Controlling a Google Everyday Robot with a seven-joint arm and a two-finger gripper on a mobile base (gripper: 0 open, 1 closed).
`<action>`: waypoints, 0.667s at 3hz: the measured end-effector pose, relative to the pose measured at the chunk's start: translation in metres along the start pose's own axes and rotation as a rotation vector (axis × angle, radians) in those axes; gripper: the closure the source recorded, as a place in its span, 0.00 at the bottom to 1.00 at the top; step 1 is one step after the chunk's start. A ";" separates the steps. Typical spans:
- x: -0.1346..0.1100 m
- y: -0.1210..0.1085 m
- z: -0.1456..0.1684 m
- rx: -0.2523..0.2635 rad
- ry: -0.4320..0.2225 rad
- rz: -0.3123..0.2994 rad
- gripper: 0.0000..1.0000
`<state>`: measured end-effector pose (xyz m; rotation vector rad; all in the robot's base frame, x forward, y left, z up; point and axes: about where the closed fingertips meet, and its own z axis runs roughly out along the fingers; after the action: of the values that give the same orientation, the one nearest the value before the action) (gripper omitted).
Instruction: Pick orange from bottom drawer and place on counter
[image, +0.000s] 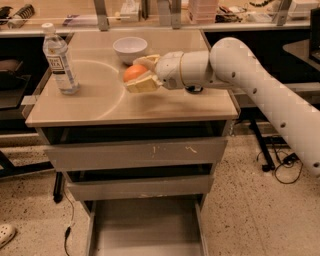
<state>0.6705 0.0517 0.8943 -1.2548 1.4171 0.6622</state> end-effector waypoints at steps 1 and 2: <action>0.019 -0.022 0.023 -0.021 0.015 0.028 1.00; 0.034 -0.032 0.046 -0.048 0.022 0.052 1.00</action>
Offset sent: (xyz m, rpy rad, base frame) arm 0.0748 0.0282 -0.0566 -0.0113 0.1041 0.0357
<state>0.7206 0.0720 0.8575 -1.2699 1.4636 0.7240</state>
